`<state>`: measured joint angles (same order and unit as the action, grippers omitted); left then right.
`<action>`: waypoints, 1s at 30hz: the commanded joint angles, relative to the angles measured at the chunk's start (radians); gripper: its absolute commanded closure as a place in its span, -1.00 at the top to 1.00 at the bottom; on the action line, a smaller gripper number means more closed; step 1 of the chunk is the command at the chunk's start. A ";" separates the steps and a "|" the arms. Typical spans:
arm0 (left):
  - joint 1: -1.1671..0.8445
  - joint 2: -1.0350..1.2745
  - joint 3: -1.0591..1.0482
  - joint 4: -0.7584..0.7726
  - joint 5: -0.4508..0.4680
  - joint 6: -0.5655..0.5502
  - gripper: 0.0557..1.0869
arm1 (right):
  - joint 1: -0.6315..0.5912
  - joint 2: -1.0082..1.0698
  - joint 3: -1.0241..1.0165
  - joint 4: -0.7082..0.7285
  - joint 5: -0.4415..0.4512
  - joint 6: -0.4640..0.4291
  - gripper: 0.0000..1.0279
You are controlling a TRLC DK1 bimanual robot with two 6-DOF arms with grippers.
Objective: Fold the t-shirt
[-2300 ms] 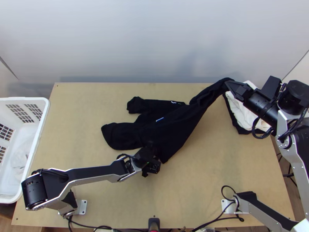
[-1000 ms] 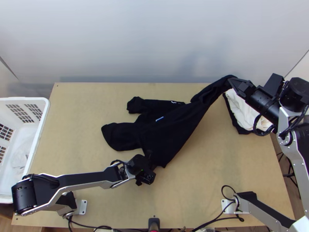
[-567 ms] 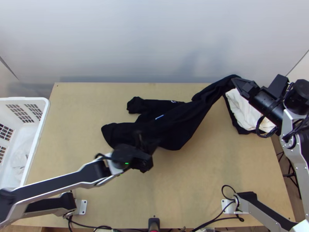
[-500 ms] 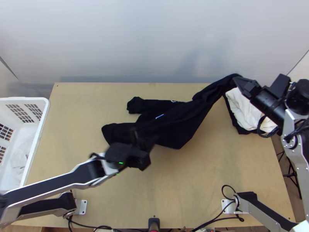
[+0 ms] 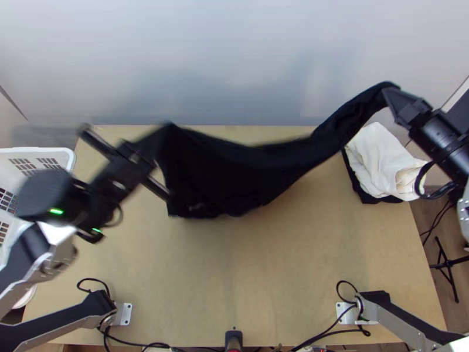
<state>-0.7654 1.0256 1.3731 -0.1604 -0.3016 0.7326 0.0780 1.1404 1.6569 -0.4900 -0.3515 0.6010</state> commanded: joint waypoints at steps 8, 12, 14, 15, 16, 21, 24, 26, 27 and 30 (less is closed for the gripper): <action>0.238 0.051 0.162 0.297 0.012 -0.021 -0.93 | 0.037 0.142 0.412 -0.073 0.005 0.080 -0.95; 0.259 0.028 0.147 0.421 -0.018 -0.027 -0.93 | 0.029 0.148 0.517 -0.073 0.009 0.121 -0.95; 0.256 -0.009 0.119 0.446 -0.036 -0.033 -0.93 | 0.011 0.131 0.541 -0.062 0.017 0.144 -0.95; 0.258 -0.025 0.104 0.463 -0.037 -0.035 -0.93 | 0.006 0.114 0.541 -0.047 0.025 0.146 -0.95; 0.258 -0.039 0.090 0.478 -0.041 -0.036 -0.93 | 0.002 0.096 0.543 -0.035 0.039 0.146 -0.95; 0.256 -0.107 0.058 0.507 -0.082 -0.081 -0.93 | -0.035 0.027 0.603 0.001 0.046 0.146 -0.95; 0.236 -0.148 0.064 0.512 -0.090 -0.121 -0.93 | -0.049 -0.027 0.619 0.018 0.045 0.178 -0.95; 0.206 -0.176 0.066 0.504 -0.091 -0.122 -0.93 | -0.063 -0.071 0.616 0.018 0.037 0.181 -0.95; 0.199 -0.185 0.066 0.504 -0.093 -0.122 -0.93 | -0.069 -0.094 0.610 0.013 0.032 0.181 -0.95; 0.195 -0.213 0.061 0.501 -0.102 -0.141 -0.93 | -0.092 -0.137 0.603 -0.009 0.008 0.200 -0.95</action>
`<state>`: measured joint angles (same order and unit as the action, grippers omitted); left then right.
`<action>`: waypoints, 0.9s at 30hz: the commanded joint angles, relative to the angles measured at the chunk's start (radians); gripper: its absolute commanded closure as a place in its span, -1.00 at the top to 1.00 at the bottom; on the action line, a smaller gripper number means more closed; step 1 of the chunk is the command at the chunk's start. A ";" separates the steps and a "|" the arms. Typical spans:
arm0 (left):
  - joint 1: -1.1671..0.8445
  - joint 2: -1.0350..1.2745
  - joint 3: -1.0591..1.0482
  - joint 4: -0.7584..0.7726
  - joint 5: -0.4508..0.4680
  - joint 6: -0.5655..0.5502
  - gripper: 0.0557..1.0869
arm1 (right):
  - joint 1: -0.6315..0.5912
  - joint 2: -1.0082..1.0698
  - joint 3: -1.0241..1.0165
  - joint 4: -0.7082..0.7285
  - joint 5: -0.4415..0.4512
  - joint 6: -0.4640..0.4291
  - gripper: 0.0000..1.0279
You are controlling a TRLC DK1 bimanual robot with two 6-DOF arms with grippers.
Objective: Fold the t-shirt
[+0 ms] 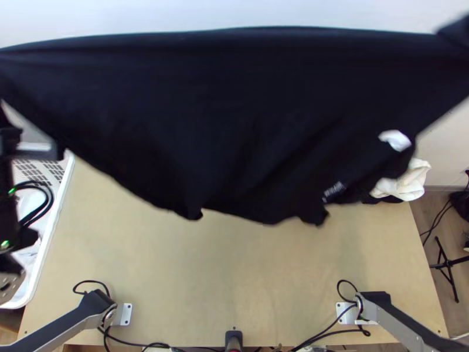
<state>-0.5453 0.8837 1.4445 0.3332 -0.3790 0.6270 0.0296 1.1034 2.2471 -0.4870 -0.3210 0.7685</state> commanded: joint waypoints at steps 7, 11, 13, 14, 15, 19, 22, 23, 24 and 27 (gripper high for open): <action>-0.038 -0.155 -0.019 -0.100 -0.037 -0.139 -0.93 | -0.106 -0.172 -0.001 -0.025 -0.127 0.121 -0.95; -0.035 -0.223 -0.085 -0.270 -0.038 -0.262 -0.93 | -0.161 -0.194 -0.106 -0.099 -0.242 0.118 -0.95; -0.039 -0.264 -0.182 -0.319 -0.037 -0.274 -0.93 | -0.165 -0.220 -0.244 -0.121 -0.277 0.089 -0.95; -0.038 -0.281 -0.236 -0.322 -0.037 -0.274 -0.93 | -0.165 -0.238 -0.328 -0.114 -0.277 0.066 -0.95; -0.038 -0.293 -0.286 -0.327 -0.035 -0.273 -0.93 | -0.165 -0.254 -0.414 -0.102 -0.276 0.038 -0.95; -0.031 -0.328 -0.495 -0.292 -0.029 -0.268 -0.93 | -0.140 -0.316 -0.785 0.010 -0.276 -0.048 -0.95; -0.012 -0.335 -0.645 -0.206 -0.001 -0.243 -0.93 | -0.099 -0.344 -1.031 0.126 -0.240 -0.113 -0.95; 0.013 -0.325 -0.693 -0.157 0.015 -0.245 -0.93 | -0.092 -0.343 -1.104 0.183 -0.219 -0.115 -0.95; 0.039 -0.313 -0.734 -0.125 0.048 -0.243 -0.93 | -0.088 -0.338 -1.172 0.235 -0.210 -0.133 -0.95; 0.119 -0.226 -0.802 -0.006 0.117 -0.251 -0.93 | -0.033 -0.287 -1.301 0.367 -0.136 -0.207 -0.95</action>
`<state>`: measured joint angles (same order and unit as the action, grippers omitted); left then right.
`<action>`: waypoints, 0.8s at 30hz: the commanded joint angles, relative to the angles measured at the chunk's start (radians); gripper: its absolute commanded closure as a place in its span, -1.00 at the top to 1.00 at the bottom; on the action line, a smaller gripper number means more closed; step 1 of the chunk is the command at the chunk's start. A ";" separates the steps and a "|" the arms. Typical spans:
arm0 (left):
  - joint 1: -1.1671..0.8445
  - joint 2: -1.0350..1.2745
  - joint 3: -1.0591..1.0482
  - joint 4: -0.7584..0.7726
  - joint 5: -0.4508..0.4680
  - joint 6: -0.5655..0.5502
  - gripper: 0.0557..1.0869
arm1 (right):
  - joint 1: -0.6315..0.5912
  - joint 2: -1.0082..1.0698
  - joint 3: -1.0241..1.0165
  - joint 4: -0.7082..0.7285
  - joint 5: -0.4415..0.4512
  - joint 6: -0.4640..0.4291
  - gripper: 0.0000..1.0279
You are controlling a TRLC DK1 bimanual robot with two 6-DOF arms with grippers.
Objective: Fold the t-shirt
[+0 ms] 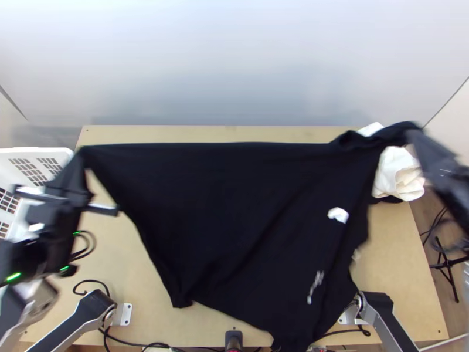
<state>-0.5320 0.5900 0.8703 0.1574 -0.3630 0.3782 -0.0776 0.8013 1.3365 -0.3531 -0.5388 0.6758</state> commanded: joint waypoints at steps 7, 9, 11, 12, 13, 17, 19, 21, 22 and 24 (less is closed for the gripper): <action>0.271 0.389 -0.140 0.311 0.262 0.005 -0.93 | 0.303 0.305 -0.369 0.390 0.252 -0.214 -0.95; 0.314 0.504 -0.111 0.370 0.291 0.039 -0.93 | 0.331 0.411 -0.323 0.427 0.283 -0.228 -0.95; 0.366 0.642 -0.054 0.436 0.311 0.051 -0.93 | 0.335 0.526 -0.264 0.467 0.306 -0.240 -0.95; 0.385 0.711 -0.021 0.475 0.312 0.051 -0.93 | 0.334 0.582 -0.230 0.485 0.315 -0.243 -0.95; 0.399 0.774 0.022 0.492 0.314 0.051 -0.93 | 0.334 0.638 -0.192 0.499 0.321 -0.254 -0.95; 0.440 0.993 0.214 0.499 0.312 0.042 -0.93 | 0.314 0.823 -0.031 0.531 0.367 -0.268 -0.95; 0.451 1.090 0.306 0.518 0.294 0.041 -0.93 | 0.306 0.889 0.038 0.536 0.382 -0.271 -0.95; 0.451 1.153 0.377 0.522 0.266 0.039 -0.93 | 0.297 0.940 0.093 0.537 0.404 -0.272 -0.95; 0.451 1.174 0.406 0.524 0.257 0.030 -0.93 | 0.292 0.954 0.110 0.539 0.408 -0.272 -0.95; 0.448 1.197 0.437 0.524 0.234 0.019 -0.93 | 0.289 0.967 0.125 0.552 0.428 -0.275 -0.95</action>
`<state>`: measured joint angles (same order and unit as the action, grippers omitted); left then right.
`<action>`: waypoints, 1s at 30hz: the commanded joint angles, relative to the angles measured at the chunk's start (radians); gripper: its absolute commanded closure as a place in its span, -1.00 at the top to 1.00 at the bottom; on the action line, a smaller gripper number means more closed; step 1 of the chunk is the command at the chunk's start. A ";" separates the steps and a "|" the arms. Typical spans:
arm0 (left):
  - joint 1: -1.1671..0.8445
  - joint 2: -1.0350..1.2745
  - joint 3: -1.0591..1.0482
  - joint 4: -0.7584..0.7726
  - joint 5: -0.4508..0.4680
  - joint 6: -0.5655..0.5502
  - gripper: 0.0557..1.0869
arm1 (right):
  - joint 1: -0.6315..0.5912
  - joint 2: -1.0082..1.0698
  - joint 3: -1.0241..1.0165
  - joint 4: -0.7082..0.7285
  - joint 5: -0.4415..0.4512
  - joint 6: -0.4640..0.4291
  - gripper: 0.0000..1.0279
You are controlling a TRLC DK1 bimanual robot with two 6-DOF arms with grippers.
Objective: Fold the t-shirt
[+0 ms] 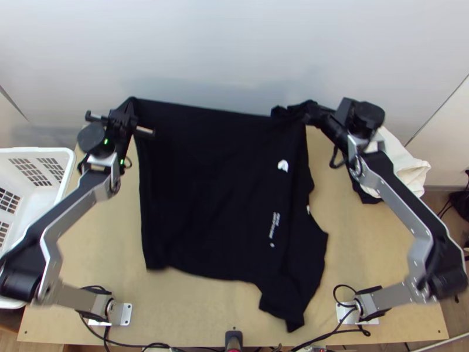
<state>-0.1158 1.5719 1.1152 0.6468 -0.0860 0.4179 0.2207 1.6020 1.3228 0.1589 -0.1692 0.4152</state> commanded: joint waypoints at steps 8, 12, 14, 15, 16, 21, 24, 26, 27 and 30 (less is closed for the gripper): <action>0.030 0.201 0.147 0.034 -0.069 -0.014 -0.93 | -0.003 0.136 0.073 0.099 0.105 -0.105 -0.95; 0.033 0.146 0.035 0.047 -0.067 0.019 -0.93 | 0.029 0.070 -0.037 0.122 0.135 -0.173 -0.95; 0.033 0.116 -0.041 0.068 -0.063 0.042 -0.93 | 0.049 0.018 -0.116 0.122 0.163 -0.197 -0.95; 0.034 0.106 -0.081 0.086 -0.061 0.056 -0.93 | 0.055 -0.010 -0.160 0.125 0.177 -0.196 -0.95; 0.038 0.100 -0.118 0.100 -0.058 0.068 -0.93 | 0.062 -0.040 -0.204 0.136 0.188 -0.196 -0.95; 0.048 0.069 -0.252 0.134 -0.051 0.081 -0.93 | 0.092 -0.191 -0.419 0.159 0.292 -0.191 -0.95; 0.039 0.027 -0.315 0.134 -0.049 0.096 -0.93 | 0.120 -0.275 -0.536 0.159 0.298 -0.191 -0.95; 0.027 -0.010 -0.353 0.134 -0.041 0.119 -0.93 | 0.144 -0.326 -0.603 0.137 0.298 -0.187 -0.95; 0.015 -0.027 -0.379 0.134 -0.035 0.137 -0.93 | 0.164 -0.347 -0.636 0.111 0.297 -0.187 -0.95; -0.018 -0.062 -0.451 0.132 -0.021 0.213 -0.93 | 0.224 -0.390 -0.700 0.013 0.297 -0.187 -0.95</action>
<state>-0.0902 1.5898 0.8162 0.7731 -0.1284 0.5358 0.3508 1.3441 0.8158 0.2798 0.1089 0.2298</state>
